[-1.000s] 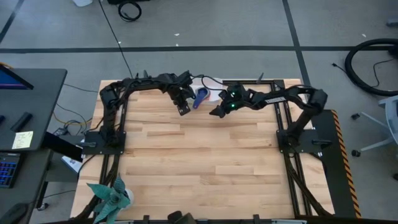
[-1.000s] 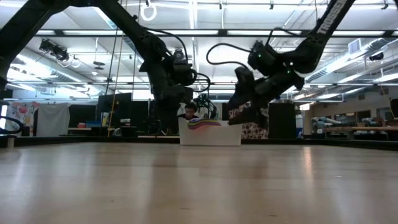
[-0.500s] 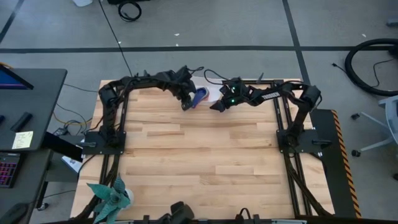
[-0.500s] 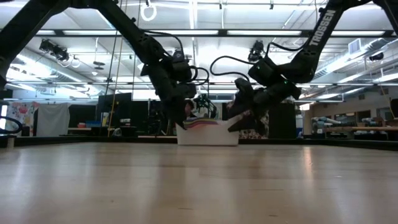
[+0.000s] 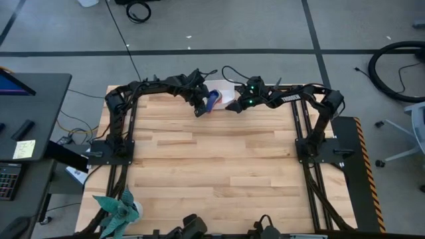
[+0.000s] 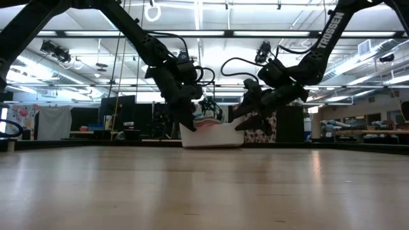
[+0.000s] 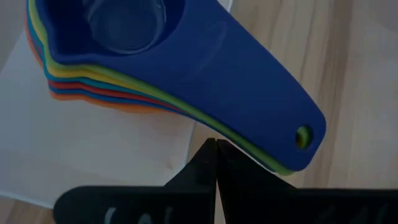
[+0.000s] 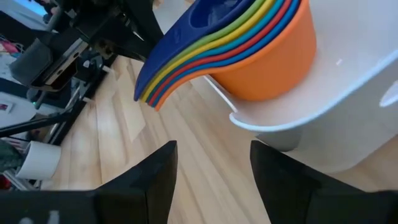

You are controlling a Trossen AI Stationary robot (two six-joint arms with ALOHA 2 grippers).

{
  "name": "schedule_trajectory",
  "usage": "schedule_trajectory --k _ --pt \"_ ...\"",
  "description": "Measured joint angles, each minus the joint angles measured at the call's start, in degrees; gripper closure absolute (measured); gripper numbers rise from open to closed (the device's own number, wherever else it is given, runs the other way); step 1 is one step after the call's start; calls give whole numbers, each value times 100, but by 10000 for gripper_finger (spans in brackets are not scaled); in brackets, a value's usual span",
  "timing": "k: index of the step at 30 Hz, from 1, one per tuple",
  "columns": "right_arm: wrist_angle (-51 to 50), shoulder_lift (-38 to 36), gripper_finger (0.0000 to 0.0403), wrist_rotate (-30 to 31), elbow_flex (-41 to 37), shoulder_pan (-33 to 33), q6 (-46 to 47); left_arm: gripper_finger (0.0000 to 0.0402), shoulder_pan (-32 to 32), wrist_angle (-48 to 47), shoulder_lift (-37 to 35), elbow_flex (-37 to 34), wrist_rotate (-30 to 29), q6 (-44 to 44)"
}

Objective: Nest measuring cups in basket
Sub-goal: Put the nested measuring cups into the white bin

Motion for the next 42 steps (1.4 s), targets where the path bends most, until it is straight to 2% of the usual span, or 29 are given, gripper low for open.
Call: schedule_trajectory --k 10,19,24,33,37,42 --pt "-274 0 194 71 2 168 16 393 4 -82 0 0 -35 -3" --pt "-459 1 194 -36 2 175 -88 393 13 -545 0 0 -163 -19" --pt "-458 -1 194 -45 2 175 -126 393 14 -573 2 0 -11 45" --pt "-430 0 194 -776 2 389 344 393 -199 -312 2 2 172 40" --pt "-431 0 194 -1097 2 544 517 393 -251 -653 3 2 -72 40" --pt "-418 1 194 -1049 2 794 594 393 -227 -1305 4 2 -364 49"
